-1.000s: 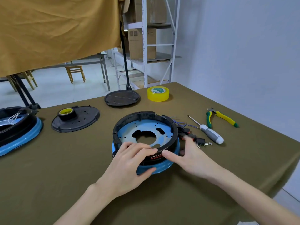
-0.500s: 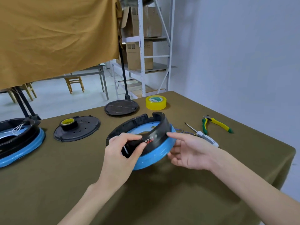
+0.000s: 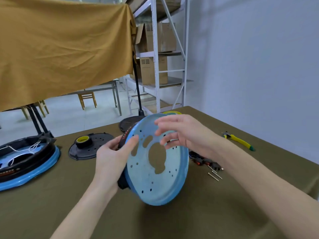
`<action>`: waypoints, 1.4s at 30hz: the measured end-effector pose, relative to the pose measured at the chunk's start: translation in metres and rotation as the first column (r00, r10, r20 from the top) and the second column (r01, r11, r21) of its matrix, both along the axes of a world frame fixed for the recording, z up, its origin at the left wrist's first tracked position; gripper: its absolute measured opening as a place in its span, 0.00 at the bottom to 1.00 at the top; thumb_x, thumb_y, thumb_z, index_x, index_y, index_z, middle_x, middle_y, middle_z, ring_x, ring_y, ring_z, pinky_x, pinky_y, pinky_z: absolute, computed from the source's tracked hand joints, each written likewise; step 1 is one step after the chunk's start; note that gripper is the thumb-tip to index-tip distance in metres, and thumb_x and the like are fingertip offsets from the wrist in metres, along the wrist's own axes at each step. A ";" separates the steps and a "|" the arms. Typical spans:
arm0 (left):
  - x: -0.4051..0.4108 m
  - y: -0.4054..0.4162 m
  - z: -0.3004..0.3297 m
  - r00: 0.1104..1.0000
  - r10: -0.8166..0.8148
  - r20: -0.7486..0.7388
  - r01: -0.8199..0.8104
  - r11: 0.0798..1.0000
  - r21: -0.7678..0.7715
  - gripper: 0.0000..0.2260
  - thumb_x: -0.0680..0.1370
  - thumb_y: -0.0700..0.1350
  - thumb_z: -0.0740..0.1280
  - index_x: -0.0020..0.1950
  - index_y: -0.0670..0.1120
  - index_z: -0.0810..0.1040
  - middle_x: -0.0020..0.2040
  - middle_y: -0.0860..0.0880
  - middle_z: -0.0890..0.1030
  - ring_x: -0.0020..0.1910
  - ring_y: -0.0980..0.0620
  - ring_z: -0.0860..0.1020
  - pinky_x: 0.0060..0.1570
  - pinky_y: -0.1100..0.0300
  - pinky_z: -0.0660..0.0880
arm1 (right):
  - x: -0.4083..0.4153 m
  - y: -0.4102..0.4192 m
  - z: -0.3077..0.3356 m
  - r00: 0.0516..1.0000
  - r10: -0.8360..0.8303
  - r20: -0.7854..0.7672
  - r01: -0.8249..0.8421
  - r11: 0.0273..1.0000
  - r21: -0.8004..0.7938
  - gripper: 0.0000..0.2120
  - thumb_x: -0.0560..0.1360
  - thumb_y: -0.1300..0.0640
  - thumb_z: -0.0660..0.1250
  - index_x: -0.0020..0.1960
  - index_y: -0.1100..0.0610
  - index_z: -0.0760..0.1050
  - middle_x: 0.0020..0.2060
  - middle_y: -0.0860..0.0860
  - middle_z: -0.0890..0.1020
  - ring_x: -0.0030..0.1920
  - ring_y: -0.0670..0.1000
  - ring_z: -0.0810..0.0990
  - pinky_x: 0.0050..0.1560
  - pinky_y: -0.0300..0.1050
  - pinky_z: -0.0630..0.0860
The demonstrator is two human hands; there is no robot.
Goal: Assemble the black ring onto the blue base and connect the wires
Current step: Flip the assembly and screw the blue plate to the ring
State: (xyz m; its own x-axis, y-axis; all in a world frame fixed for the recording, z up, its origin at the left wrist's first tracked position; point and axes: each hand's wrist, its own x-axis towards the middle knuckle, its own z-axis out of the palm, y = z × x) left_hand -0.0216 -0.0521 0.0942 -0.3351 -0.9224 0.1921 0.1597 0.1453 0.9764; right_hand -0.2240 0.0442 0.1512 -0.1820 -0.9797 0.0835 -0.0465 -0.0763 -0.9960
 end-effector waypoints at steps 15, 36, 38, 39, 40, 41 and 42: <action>0.002 -0.025 -0.064 0.956 -0.294 -0.018 0.240 0.739 0.629 0.25 0.70 0.64 0.76 0.61 0.51 0.86 0.56 0.44 0.87 0.50 0.43 0.87 0.47 0.49 0.83 | -0.068 0.050 -0.101 0.647 -0.473 -0.599 0.614 0.788 0.040 0.05 0.79 0.58 0.69 0.45 0.52 0.82 0.35 0.49 0.84 0.33 0.46 0.79 0.36 0.41 0.76; 0.022 -0.054 -0.051 0.755 -0.597 0.270 0.368 0.727 0.580 0.30 0.70 0.56 0.77 0.66 0.40 0.82 0.63 0.37 0.83 0.70 0.36 0.76 0.70 0.44 0.74 | -0.089 0.070 -0.123 0.373 -0.229 -0.899 0.660 0.747 0.083 0.06 0.81 0.57 0.67 0.45 0.55 0.79 0.42 0.52 0.83 0.43 0.53 0.81 0.41 0.46 0.76; 0.022 -0.055 -0.051 0.740 -0.612 0.280 0.380 0.723 0.578 0.30 0.70 0.57 0.76 0.66 0.40 0.82 0.63 0.38 0.84 0.68 0.37 0.78 0.69 0.45 0.75 | -0.096 0.071 -0.110 0.416 -0.374 -0.829 0.684 0.730 0.015 0.04 0.80 0.59 0.69 0.46 0.54 0.77 0.37 0.50 0.83 0.38 0.51 0.82 0.34 0.39 0.72; 0.022 -0.057 -0.052 0.728 -0.621 0.291 0.388 0.723 0.572 0.30 0.70 0.58 0.75 0.66 0.41 0.82 0.63 0.38 0.84 0.67 0.38 0.79 0.67 0.46 0.76 | -0.097 0.071 -0.103 0.443 -0.428 -0.788 0.678 0.735 -0.018 0.02 0.80 0.60 0.68 0.49 0.55 0.76 0.34 0.49 0.83 0.34 0.48 0.83 0.30 0.35 0.71; 0.021 -0.057 -0.053 0.715 -0.629 0.305 0.397 0.725 0.562 0.31 0.70 0.60 0.75 0.66 0.41 0.82 0.62 0.39 0.84 0.66 0.39 0.81 0.66 0.47 0.78 | -0.096 0.071 -0.095 0.473 -0.467 -0.747 0.663 0.747 -0.048 0.03 0.80 0.60 0.68 0.52 0.55 0.76 0.31 0.49 0.83 0.30 0.44 0.82 0.28 0.32 0.70; 0.020 -0.058 -0.054 0.707 -0.632 0.317 0.404 0.730 0.551 0.32 0.70 0.61 0.75 0.66 0.42 0.82 0.62 0.40 0.85 0.64 0.40 0.82 0.64 0.48 0.79 | -0.094 0.069 -0.088 0.497 -0.499 -0.710 0.645 0.760 -0.082 0.05 0.80 0.61 0.69 0.54 0.54 0.76 0.29 0.48 0.83 0.28 0.43 0.81 0.28 0.31 0.71; 0.018 -0.058 -0.056 0.706 -0.629 0.326 0.407 0.736 0.541 0.32 0.69 0.63 0.75 0.65 0.42 0.83 0.61 0.40 0.85 0.63 0.40 0.82 0.62 0.49 0.80 | -0.089 0.066 -0.082 0.517 -0.524 -0.677 0.624 0.772 -0.121 0.06 0.79 0.61 0.71 0.54 0.54 0.76 0.29 0.48 0.84 0.28 0.42 0.81 0.30 0.30 0.72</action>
